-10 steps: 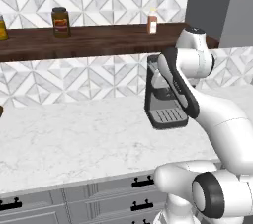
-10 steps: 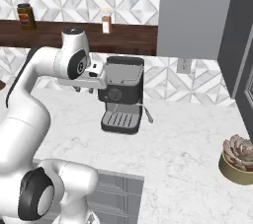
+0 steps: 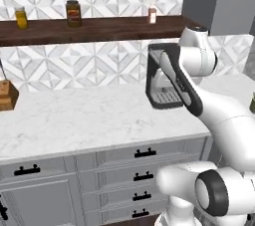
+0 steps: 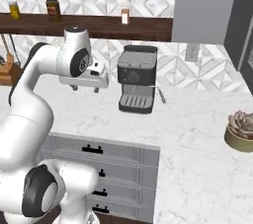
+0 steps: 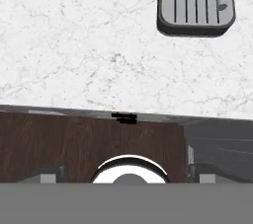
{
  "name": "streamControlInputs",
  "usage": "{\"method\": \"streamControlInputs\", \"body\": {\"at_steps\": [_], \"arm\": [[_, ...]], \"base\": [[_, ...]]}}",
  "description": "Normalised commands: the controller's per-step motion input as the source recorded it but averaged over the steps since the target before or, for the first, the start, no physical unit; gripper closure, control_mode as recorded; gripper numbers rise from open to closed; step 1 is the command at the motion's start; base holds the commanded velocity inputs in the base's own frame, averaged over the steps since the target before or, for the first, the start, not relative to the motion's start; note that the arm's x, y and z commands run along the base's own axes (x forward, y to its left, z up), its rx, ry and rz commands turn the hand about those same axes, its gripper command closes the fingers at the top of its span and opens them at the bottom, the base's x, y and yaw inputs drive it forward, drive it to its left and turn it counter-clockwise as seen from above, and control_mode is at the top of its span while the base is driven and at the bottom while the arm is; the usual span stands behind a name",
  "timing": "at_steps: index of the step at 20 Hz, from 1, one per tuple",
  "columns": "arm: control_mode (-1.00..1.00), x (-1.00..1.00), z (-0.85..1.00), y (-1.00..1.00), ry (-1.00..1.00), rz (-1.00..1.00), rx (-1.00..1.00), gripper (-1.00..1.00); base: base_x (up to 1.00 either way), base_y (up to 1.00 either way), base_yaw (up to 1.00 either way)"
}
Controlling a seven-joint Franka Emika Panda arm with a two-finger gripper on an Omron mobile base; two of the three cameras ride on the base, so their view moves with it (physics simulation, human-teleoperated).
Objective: Take a straw from the drawer in front and place it inside the glass cup on the dining counter.
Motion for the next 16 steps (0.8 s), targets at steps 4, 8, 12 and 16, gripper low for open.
{"method": "streamControlInputs", "body": {"at_steps": [4, 8, 12, 16], "arm": [[1.0, 0.0, 0.0, 0.0, 0.0, 0.0, 0.0, -1.0], [1.0, 0.0, 0.0, 0.0, 0.0, 0.0, 0.0, -1.0], [1.0, 0.0, 0.0, 0.0, 0.0, 0.0, 0.0, -1.0], [1.0, 0.0, 0.0, 0.0, 0.0, 0.0, 0.0, -1.0]], "base": [[-0.43, 0.83, -0.11], [0.02, 0.99, -0.48], [0.16, 0.81, -0.58], [0.22, 0.62, -0.66]]}}
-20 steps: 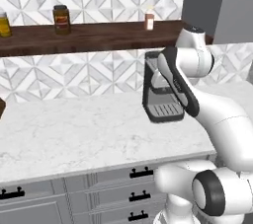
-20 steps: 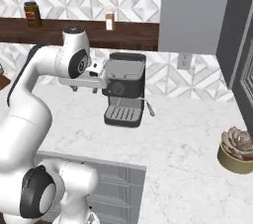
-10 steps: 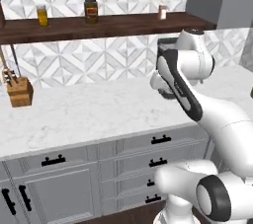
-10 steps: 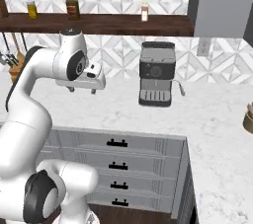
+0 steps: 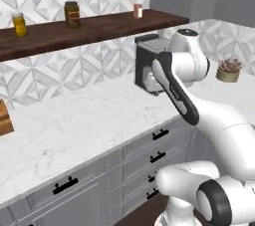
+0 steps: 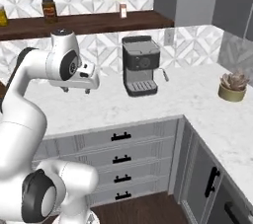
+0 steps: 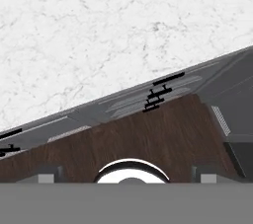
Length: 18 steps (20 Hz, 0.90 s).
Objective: Take a straw from the drawer in front and place it inside the glass cup on the dining counter.
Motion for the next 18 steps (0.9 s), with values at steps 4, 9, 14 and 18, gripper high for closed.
{"method": "streamControlInputs", "body": {"at_steps": [4, 9, 14, 18], "arm": [[1.0, 0.0, 0.0, 0.0, 0.0, 0.0, 0.0, -1.0], [1.0, 0.0, 0.0, 0.0, 0.0, 0.0, 0.0, -1.0], [1.0, 0.0, 0.0, 0.0, 0.0, 0.0, 0.0, -1.0], [1.0, 0.0, 0.0, 0.0, 0.0, 0.0, 0.0, -1.0]], "base": [[0.16, 0.56, -0.67], [-0.1, 0.72, -0.6], [-0.55, 0.78, -0.48], [-0.27, 0.59, -0.35]]}}
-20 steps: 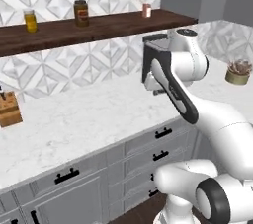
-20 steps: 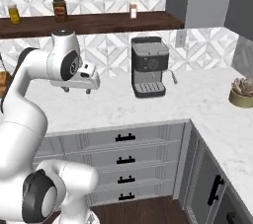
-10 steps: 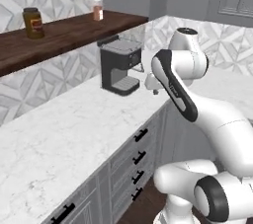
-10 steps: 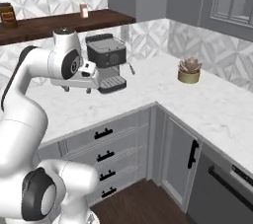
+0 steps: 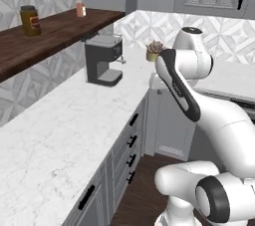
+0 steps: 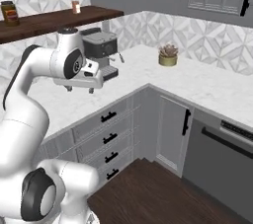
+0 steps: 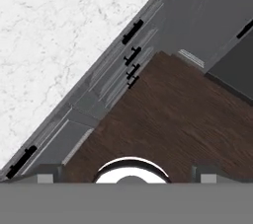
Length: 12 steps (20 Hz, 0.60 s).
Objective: Take a straw from the drawer in front and place it inside the glass cup on the dining counter.
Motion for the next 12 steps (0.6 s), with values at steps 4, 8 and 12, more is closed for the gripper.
{"method": "streamControlInputs", "body": {"at_steps": [4, 8, 12], "arm": [[1.0, 0.0, 0.0, 0.0, 0.0, 0.0, 0.0, -1.0], [-1.0, 0.0, 0.0, 0.24, 0.0, -0.09, 0.04, -1.0], [-1.0, 0.0, 0.0, 0.55, 0.0, -0.33, 0.22, -1.0]], "base": [[0.0, 0.59, -0.31], [0.0, 0.66, -0.25], [0.0, 0.0, 0.0]]}}
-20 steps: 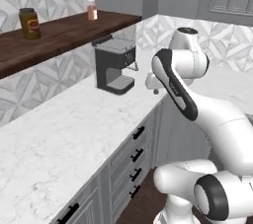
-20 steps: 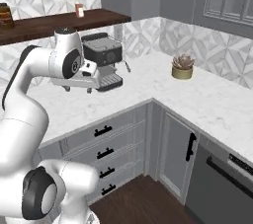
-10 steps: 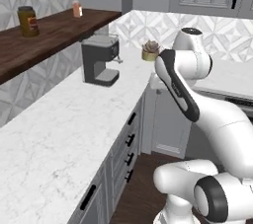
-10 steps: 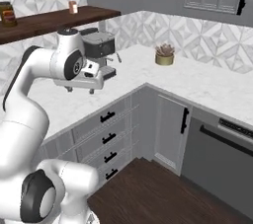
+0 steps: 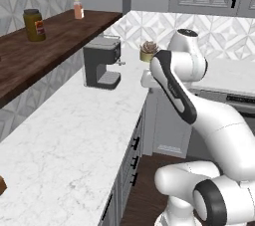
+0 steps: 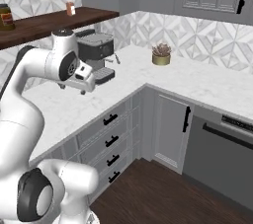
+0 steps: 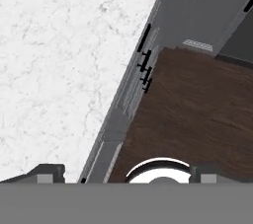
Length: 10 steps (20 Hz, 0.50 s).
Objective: Take a straw from the drawer in front and place it inside the glass cup on the dining counter.
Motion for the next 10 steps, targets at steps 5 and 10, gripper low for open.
{"method": "streamControlInputs", "body": {"at_steps": [5, 10], "arm": [[-1.0, 0.06, -0.2, -0.61, 0.05, -0.28, 0.39, -1.0], [-1.0, 0.04, -0.49, -1.0, 0.07, -0.19, 0.5, -1.0]], "base": [[0.0, 0.0, 0.0], [0.0, 0.0, 0.0]]}}
